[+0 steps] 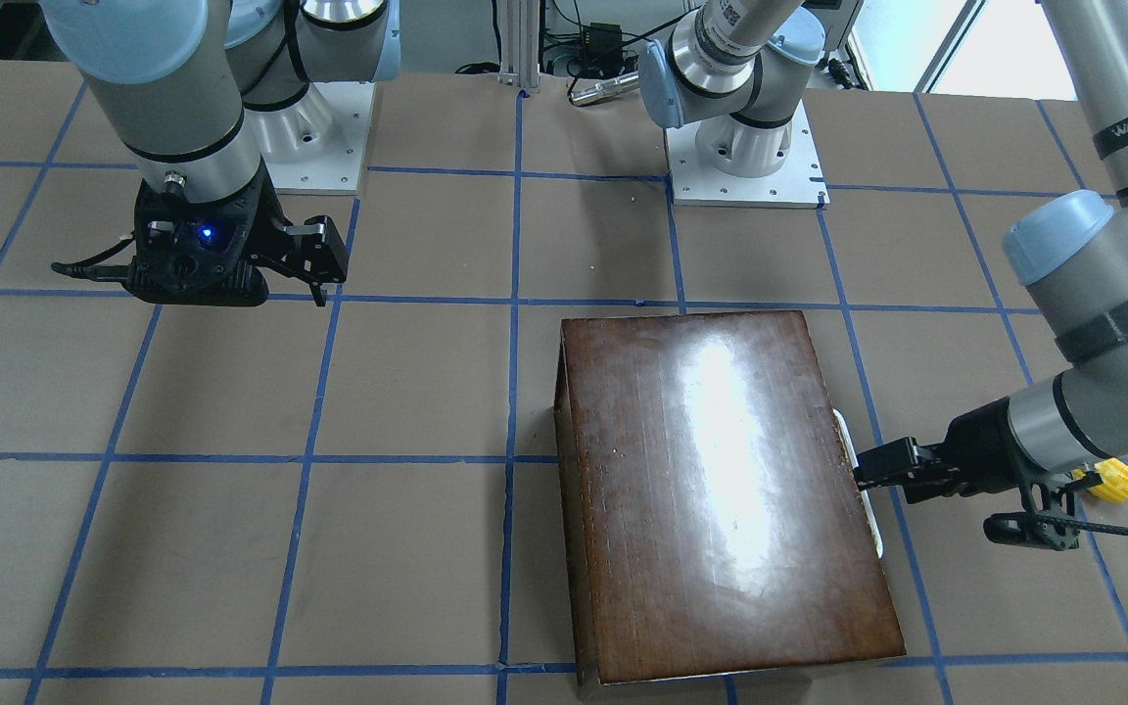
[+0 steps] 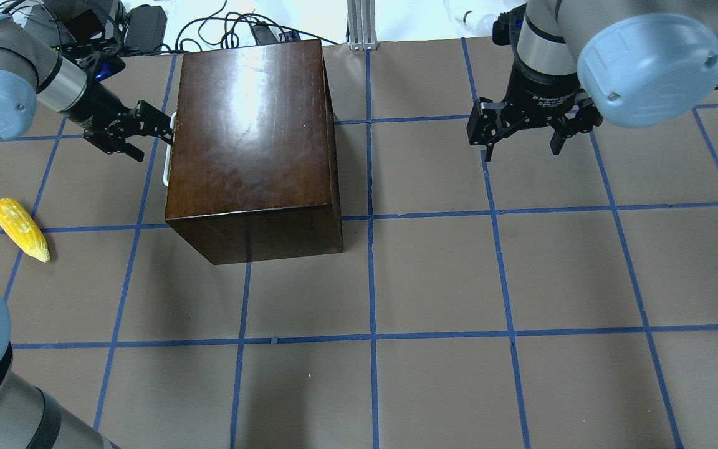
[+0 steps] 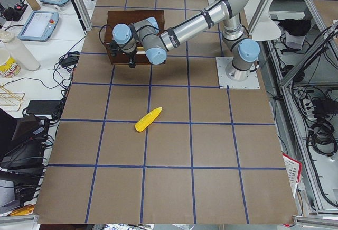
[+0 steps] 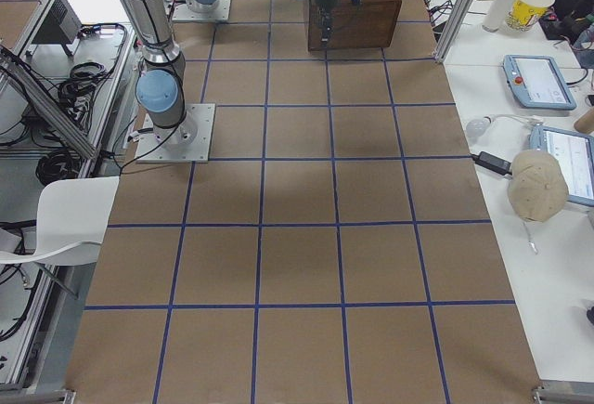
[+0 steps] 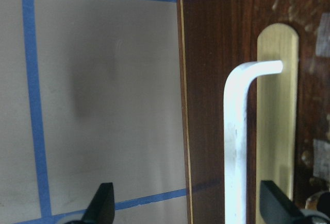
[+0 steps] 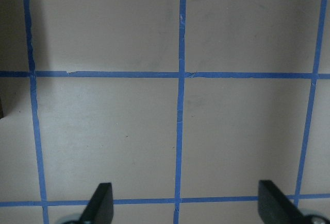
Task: Open drawer and put corn inside
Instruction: 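Lower the left gripper onto the white drawer handle and close it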
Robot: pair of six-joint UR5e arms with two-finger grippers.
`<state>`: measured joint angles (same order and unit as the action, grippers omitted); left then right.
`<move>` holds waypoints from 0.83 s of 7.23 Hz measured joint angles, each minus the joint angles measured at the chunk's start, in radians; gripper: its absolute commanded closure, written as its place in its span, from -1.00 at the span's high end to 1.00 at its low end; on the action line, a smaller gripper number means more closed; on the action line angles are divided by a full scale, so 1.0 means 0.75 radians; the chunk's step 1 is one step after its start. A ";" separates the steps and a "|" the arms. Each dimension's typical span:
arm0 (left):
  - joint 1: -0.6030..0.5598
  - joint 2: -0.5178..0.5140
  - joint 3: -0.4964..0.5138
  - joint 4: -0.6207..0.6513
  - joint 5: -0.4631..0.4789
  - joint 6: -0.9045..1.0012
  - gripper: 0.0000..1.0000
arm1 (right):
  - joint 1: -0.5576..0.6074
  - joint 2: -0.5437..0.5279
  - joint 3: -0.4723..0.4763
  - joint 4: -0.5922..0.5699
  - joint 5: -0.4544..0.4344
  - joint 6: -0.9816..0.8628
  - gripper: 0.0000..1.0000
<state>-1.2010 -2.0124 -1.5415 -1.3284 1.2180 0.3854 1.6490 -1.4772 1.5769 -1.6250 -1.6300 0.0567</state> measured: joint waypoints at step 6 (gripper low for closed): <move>0.006 -0.033 -0.008 0.002 0.008 0.042 1.00 | 0.000 0.000 0.000 0.000 -0.001 0.000 1.00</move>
<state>-1.1967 -2.0368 -1.5477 -1.3266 1.2241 0.4168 1.6490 -1.4775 1.5769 -1.6246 -1.6306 0.0568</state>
